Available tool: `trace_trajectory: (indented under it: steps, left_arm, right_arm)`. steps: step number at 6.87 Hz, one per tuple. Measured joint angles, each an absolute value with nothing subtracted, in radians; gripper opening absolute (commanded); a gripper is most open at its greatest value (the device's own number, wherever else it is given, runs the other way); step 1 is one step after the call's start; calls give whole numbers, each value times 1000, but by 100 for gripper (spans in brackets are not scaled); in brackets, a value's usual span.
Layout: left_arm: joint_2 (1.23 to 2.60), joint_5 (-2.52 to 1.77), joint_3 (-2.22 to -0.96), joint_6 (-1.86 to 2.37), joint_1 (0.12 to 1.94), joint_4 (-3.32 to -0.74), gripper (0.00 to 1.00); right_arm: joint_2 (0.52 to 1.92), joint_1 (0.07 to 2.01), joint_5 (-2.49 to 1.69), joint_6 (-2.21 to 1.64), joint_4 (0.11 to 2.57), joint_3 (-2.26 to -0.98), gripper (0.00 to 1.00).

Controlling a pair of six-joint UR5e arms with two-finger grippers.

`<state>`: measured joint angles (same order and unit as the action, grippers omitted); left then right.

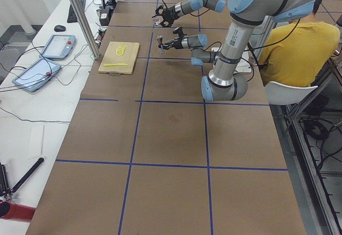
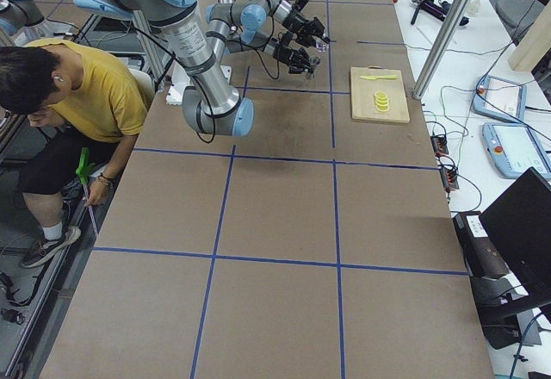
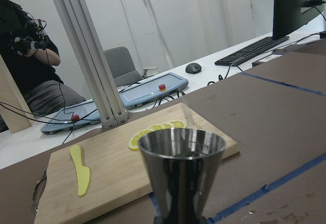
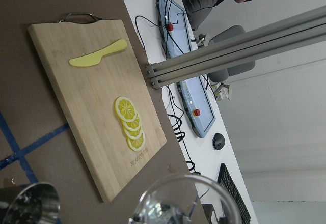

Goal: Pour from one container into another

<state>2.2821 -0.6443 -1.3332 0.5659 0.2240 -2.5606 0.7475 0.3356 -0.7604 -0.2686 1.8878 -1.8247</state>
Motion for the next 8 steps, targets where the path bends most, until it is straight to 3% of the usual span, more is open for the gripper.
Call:
trace_trajectory:
  steps: [6, 8]
  left_arm:
    - [2194, -648, -1492, 572, 260, -2588, 0]
    - [2101, -647, -1515, 601, 288, -2731, 0]
  right_arm:
    - [1053, 436, -941, -768, 1640, -2051, 16]
    - [1180, 465, -977, -857, 1539, -2077, 15]
